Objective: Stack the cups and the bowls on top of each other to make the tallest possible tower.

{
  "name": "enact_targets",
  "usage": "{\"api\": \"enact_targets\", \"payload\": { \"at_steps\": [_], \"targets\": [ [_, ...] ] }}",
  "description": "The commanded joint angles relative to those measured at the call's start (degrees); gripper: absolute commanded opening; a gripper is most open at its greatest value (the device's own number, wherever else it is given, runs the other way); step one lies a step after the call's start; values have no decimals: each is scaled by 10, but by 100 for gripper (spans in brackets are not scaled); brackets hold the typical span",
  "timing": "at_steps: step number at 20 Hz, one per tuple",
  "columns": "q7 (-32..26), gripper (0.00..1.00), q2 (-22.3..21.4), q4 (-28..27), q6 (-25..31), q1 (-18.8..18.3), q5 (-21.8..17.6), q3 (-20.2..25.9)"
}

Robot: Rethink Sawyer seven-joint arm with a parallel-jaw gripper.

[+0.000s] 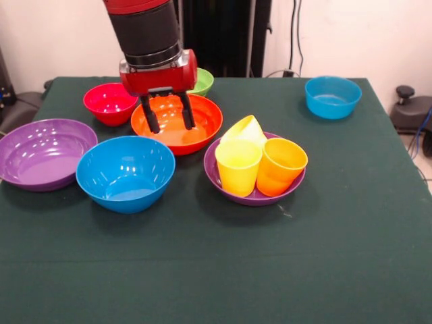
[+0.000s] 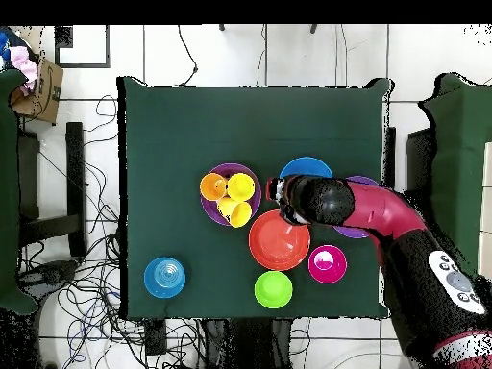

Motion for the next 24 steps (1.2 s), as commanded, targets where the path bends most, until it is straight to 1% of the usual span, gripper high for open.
{"api": "enact_targets", "payload": {
  "at_steps": [1,6,11,19,24],
  "targets": [
    [-53,100,11,-69,64,29,-39,0],
    [-45,100,53,-96,46,43,-55,-15],
    [-54,100,99,-145,41,62,-65,-19],
    [-59,100,122,-177,37,74,-78,-27],
    [-60,100,127,-191,49,76,-91,-35]
  ]
}}
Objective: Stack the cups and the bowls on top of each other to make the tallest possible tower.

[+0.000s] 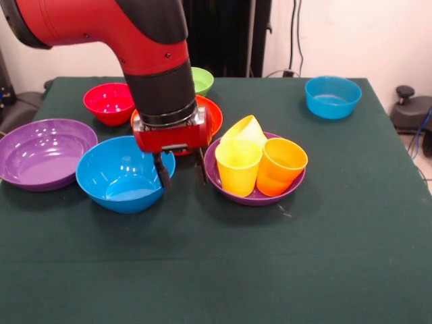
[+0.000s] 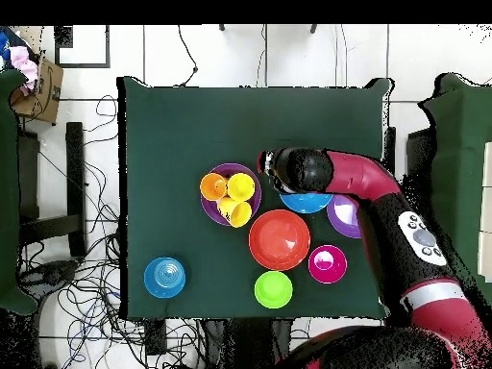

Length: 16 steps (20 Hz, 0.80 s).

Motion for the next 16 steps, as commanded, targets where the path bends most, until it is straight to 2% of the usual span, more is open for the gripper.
{"api": "enact_targets", "payload": {
  "at_steps": [1,8,16],
  "targets": [
    [-61,100,25,-60,52,21,-59,-32],
    [-67,100,16,-70,81,21,-63,-32],
    [-65,100,-21,-60,141,17,-37,-16]
  ]
}}
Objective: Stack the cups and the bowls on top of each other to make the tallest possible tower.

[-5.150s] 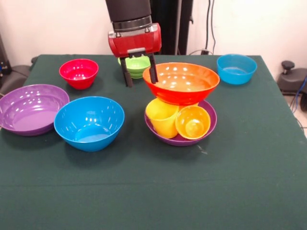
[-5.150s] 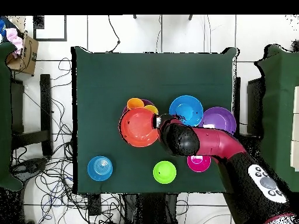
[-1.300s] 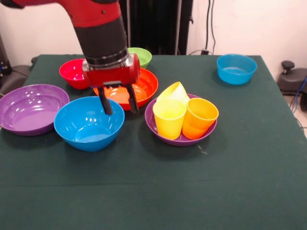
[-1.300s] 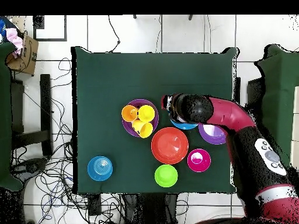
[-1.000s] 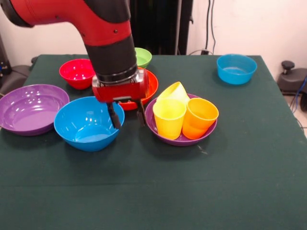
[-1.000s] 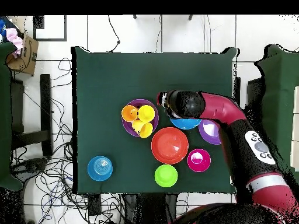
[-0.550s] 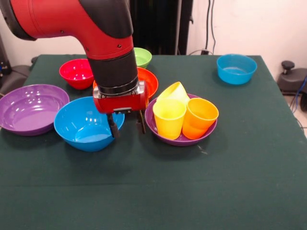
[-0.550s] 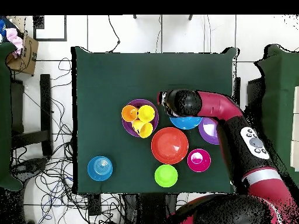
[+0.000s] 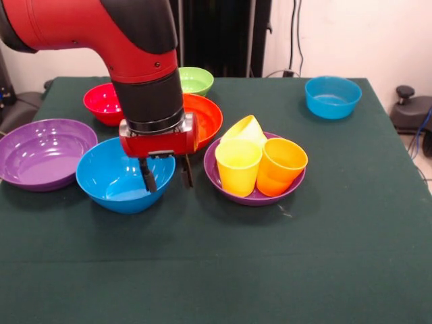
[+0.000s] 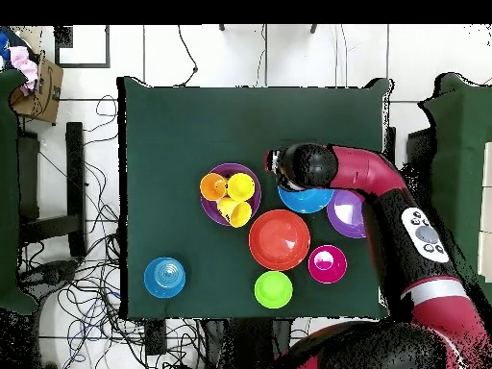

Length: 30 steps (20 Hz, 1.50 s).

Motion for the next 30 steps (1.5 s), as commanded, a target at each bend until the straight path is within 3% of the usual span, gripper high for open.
{"api": "enact_targets", "payload": {
  "at_steps": [1,10,14,27,30],
  "targets": [
    [-63,100,-33,-27,105,15,-11,-9],
    [-40,100,-30,13,90,11,-27,-19],
    [-36,100,-35,15,110,17,-29,-29],
    [-9,100,17,37,31,16,-45,-41],
    [-11,100,35,30,36,18,-47,-48]
  ]
}}
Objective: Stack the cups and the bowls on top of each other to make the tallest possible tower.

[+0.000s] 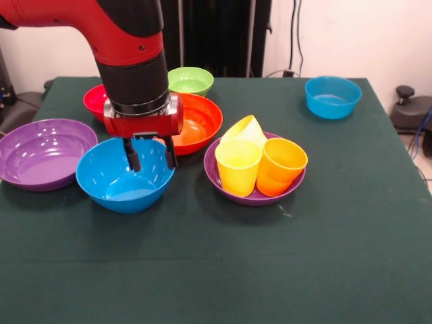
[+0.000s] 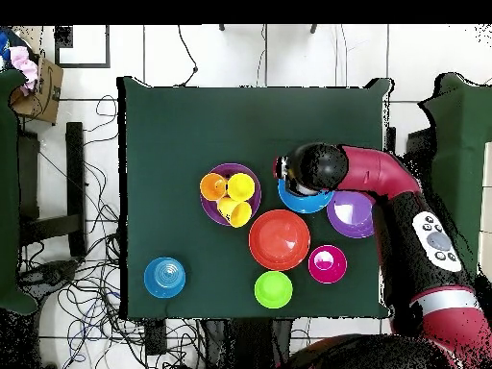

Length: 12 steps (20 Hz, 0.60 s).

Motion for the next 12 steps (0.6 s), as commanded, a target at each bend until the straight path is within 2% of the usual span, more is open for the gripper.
{"api": "enact_targets", "payload": {
  "at_steps": [1,8,12],
  "targets": [
    [-9,100,62,28,-23,18,-48,-31],
    [-5,100,77,27,-41,18,-47,-35],
    [-11,100,68,38,-34,13,-36,-27]
  ]
}}
